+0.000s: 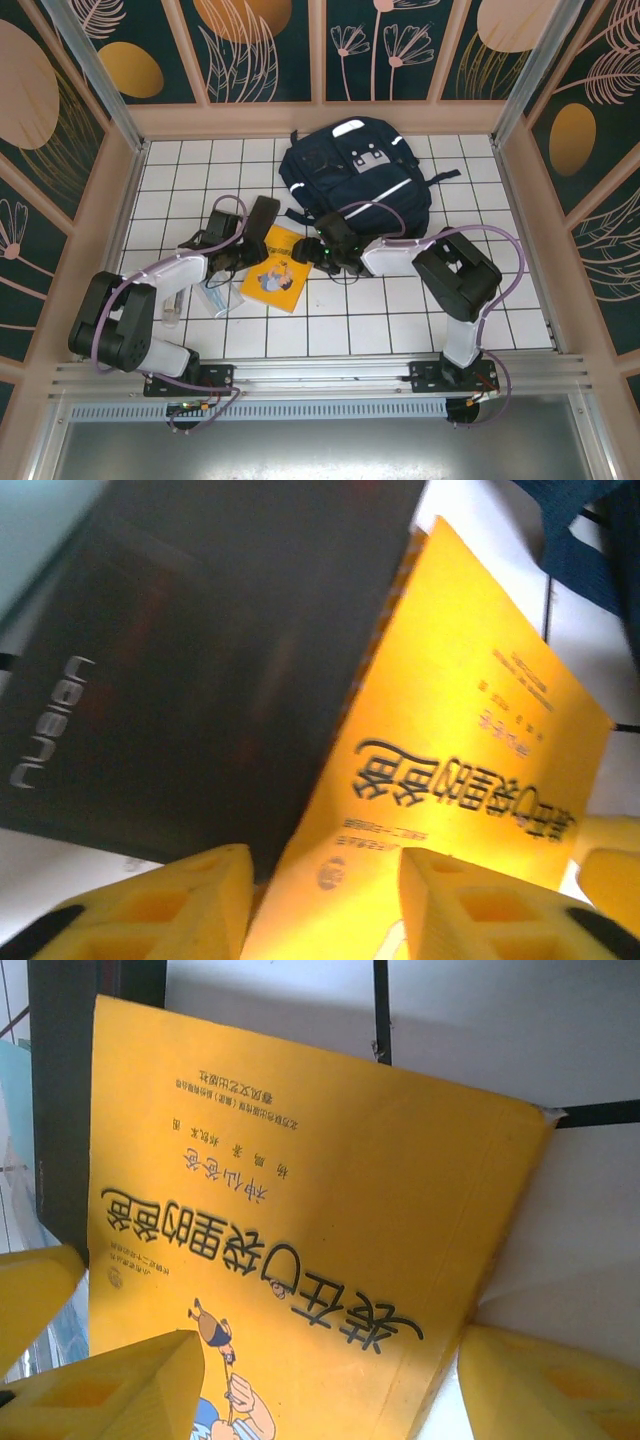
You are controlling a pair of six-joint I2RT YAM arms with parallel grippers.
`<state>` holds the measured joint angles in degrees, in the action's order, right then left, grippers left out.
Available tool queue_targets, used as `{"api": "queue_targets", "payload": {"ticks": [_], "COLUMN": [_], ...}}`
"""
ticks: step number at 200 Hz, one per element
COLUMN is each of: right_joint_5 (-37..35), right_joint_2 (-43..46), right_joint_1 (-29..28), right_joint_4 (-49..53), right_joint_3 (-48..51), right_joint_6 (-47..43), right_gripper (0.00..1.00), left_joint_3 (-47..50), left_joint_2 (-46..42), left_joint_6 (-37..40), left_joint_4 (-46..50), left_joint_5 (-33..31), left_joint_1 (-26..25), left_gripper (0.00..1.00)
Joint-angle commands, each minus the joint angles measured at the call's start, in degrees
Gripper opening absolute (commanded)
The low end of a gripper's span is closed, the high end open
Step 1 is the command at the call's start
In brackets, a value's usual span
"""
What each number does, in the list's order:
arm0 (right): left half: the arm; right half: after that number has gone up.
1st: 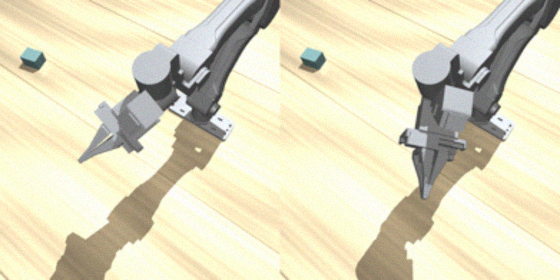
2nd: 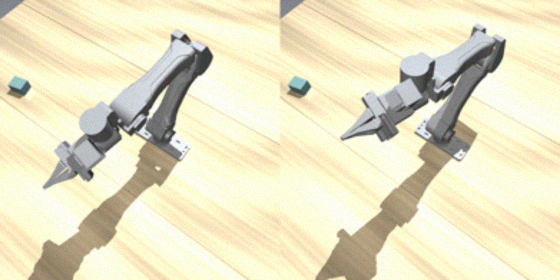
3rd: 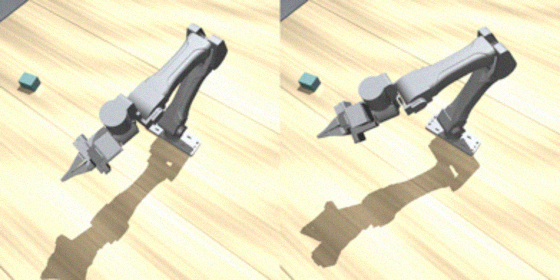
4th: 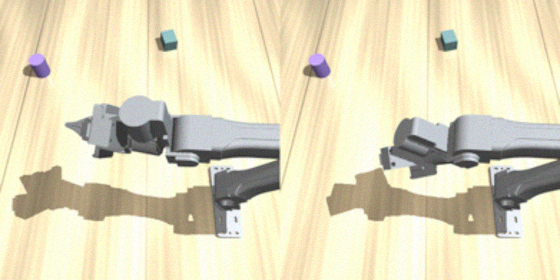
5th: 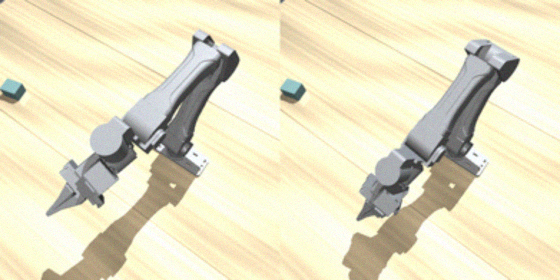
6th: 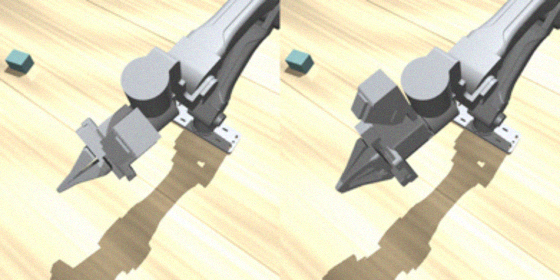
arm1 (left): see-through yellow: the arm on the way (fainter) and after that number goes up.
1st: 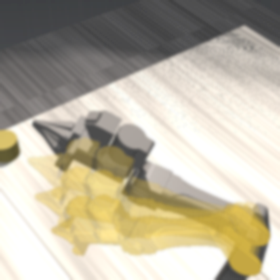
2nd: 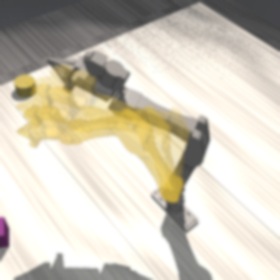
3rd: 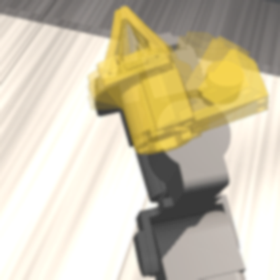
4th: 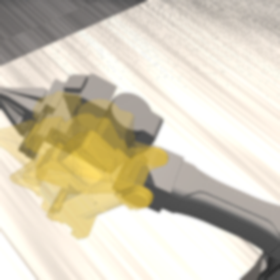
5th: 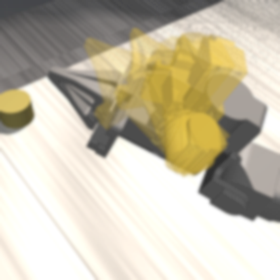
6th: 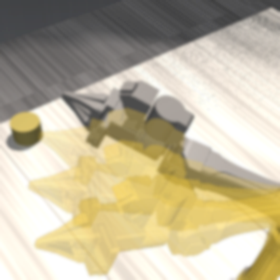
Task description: Pack the student bag
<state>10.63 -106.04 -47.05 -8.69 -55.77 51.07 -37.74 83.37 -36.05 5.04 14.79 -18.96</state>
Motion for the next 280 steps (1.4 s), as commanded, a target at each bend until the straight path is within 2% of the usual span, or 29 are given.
{"api": "queue_targets", "payload": {"ticks": [1, 55, 84, 110, 128, 155, 176, 198, 221, 233, 263, 280], "right_joint_5": [0.2, 0.16, 0.5, -3.53, -4.9, -5.53, -4.93, -4.77, -3.63, -3.22, -0.04, 1.8], "right_joint_2": [-0.78, 4.7, 4.23, 4.61, 4.63, 2.68, 1.73, 1.19, 0.98, 0.51, -1.19, -1.33], "right_joint_1": [-0.33, 0.88, 0.92, 1.41, 1.43, 1.35, 1.11, 0.74, 0.19, -0.3, -1.18, -1.47], "right_joint_4": [-3.83, -7.47, -5.66, 0.07, 1.44, 3.58, 3.89, 3.96, 2.39, 1.99, -0.12, -1.78], "right_joint_3": [-3.31, 2.96, 3.67, 3.28, 3.0, 0.73, -0.22, -0.06, 0.49, 0.31, -0.39, -0.13], "right_joint_6": [-2.35, -2.58, -2.48, -1.74, -1.9, -2.54, -2.56, -2.39, -1.7, -1.58, -1.12, -0.28], "right_gripper": [0.68, 0.65, 0.64, 0.65, 0.65, 0.65, 0.65, 0.65, 0.65, 0.65, 0.65, 0.64], "left_joint_3": [2.12, 4.51, 4.91, 4.8, 3.48, 0.39, -1.3, -0.47, 0.41, 0.9, 2.84, 3.93], "left_joint_2": [1.4, 0.24, 2.47, 2.05, -1.44, -4.0, -3.66, -2.36, 0.12, 1.09, 1.82, 1.83], "left_joint_6": [-3.28, -6.92, -6.95, -7.28, -7.25, -6.64, -4.57, -3.56, -2.72, -2.61, -4.33, -6.35], "left_joint_4": [0.76, -1.84, -3.01, -1.36, 2.0, 6.77, 11.26, 11.83, 11.18, 9.62, 3.68, 0.84], "left_joint_5": [12.06, 13.46, 13.12, 9.62, 4.07, 0.46, -3.33, -3.87, -4.06, -2.31, 5.28, 7.26], "left_joint_1": [-2.13, -4.21, -4.77, -4.77, -4.72, -4.18, -2.85, -1.53, -1.43, -1.48, -1.94, -3.58], "left_gripper": [0.37, 0.35, 0.37, 0.35, 0.48, 0.66, 0.68, 0.68, 0.66, 0.62, 0.36, 0.29]}}
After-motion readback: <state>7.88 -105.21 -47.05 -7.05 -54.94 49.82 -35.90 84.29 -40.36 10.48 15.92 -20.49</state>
